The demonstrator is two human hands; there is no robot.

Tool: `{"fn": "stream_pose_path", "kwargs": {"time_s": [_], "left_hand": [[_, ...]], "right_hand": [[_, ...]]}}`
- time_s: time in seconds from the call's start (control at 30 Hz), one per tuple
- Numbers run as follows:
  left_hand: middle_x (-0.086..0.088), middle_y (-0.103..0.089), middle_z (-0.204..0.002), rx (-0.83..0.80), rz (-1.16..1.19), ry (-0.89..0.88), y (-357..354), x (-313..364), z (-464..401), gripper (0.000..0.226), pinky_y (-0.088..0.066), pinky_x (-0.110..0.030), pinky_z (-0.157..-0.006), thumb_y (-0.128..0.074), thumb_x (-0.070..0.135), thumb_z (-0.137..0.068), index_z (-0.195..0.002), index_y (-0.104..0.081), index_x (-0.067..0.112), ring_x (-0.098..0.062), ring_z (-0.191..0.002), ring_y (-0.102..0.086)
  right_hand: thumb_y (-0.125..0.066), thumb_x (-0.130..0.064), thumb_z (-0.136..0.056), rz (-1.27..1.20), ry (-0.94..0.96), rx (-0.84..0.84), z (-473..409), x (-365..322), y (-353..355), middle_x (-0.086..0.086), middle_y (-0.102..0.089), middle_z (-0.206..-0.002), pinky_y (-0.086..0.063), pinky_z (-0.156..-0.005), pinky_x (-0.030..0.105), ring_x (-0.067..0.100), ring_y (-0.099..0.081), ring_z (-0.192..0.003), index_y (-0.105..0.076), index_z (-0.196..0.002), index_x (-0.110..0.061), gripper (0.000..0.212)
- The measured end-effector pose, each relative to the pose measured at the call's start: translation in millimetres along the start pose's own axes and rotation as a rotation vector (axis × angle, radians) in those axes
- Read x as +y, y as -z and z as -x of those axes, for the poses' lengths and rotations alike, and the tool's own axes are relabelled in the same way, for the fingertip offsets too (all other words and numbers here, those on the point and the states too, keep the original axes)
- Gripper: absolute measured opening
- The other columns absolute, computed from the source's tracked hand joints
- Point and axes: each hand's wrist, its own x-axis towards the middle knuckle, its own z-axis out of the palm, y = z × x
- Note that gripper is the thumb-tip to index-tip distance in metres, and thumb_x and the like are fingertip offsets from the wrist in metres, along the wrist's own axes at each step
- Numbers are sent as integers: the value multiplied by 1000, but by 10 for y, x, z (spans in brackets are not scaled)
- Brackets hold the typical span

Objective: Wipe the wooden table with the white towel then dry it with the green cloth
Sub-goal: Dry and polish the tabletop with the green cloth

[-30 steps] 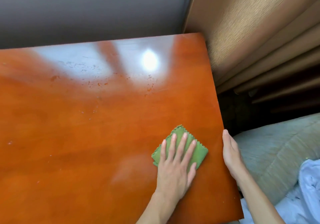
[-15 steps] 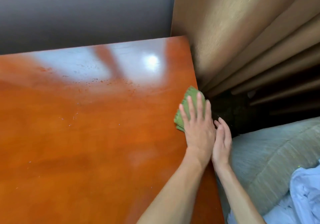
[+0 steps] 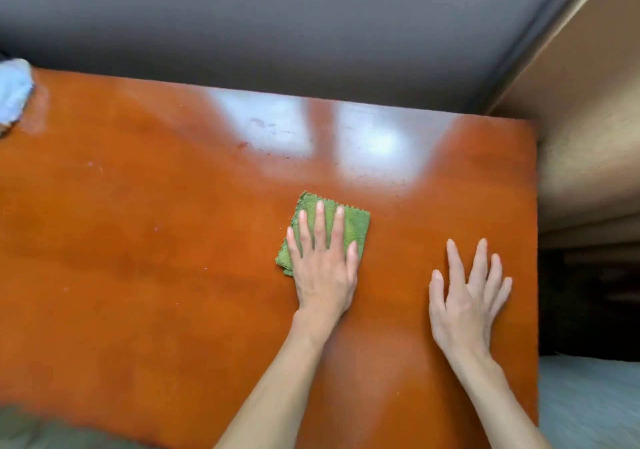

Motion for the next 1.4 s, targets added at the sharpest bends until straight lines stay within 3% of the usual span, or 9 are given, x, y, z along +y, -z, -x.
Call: {"fn": "stream_pose_path", "kwargs": {"time_s": [0.3,0.53,0.63,0.8,0.93,1.1,1.27,1.33,1.4], "left_hand": [[-13,-17,-166,28,1,257,564,-2607,-179,64,-12,-59,-121,-20,47,-101,-159,-24,21,-40,-152,-13],[-11,-7,-168,58,59,514,906,-4006,-188,66,-4,-59,-122,-13,50,-100,-161,-12,24,-36,-154,-3],[-12,-7,-168,58,62,506,833,-3817,-209,65,-3,-60,-121,-15,47,-101,-161,-11,21,-39,-153,-3],[-16,-12,-167,47,-13,150,479,-2580,2,65,-11,-64,-120,-25,44,-101,-160,-20,17,-43,-152,-12],[-15,5,-168,-49,9,-63,227,-1544,378,70,-3,-65,-120,-27,49,-101,-161,-4,21,-43,-153,3],[-13,15,-167,-122,-61,-257,97,-1382,1002,82,5,-61,-120,-44,54,-99,-160,-1,23,-40,-153,11],[-11,-16,-166,-43,-4,-24,302,-2301,972,67,-14,-60,-120,-38,47,-95,-157,-29,24,-38,-151,-19],[-14,-20,-165,-22,-2,129,432,-2659,749,64,-16,-62,-119,-33,44,-99,-158,-30,20,-42,-150,-20],[-15,-17,-166,-26,28,255,498,-2744,443,63,-12,-65,-119,-28,43,-101,-159,-25,17,-44,-151,-15]], "right_hand": [[-33,-39,-99,93,109,10,336,-1064,-534,13,-16,-166,-2,-122,51,35,-13,-153,-33,-155,-26,57],[-33,-37,-98,154,-7,140,460,-1464,-748,15,-24,-164,-11,-121,56,38,-19,-150,-38,-152,-20,57],[-33,-38,-99,162,-5,152,457,-1455,-744,14,-24,-164,-10,-122,55,36,-19,-151,-38,-152,-21,56],[-32,-39,-99,161,-17,159,447,-1484,-741,12,-24,-164,-8,-122,54,34,-18,-151,-38,-151,-22,55],[-32,-38,-99,134,-27,159,437,-1477,-751,11,-25,-164,-9,-122,55,33,-18,-151,-39,-150,-23,54],[-33,-38,-99,46,-23,167,433,-1464,-747,11,-25,-164,-6,-122,54,33,-17,-152,-39,-150,-21,54],[-30,-34,-104,-363,-18,141,466,-1338,-591,4,-27,-163,-18,-123,33,17,-22,-152,-35,-153,-17,52],[-33,-27,-104,-716,-119,204,429,-1274,-457,6,-39,-156,-29,-120,29,16,-41,-143,-38,-149,-18,47],[-35,-27,-105,-1089,-303,274,395,-1217,-262,5,-53,-143,-43,-112,34,18,-58,-127,-40,-143,-21,39]]}}
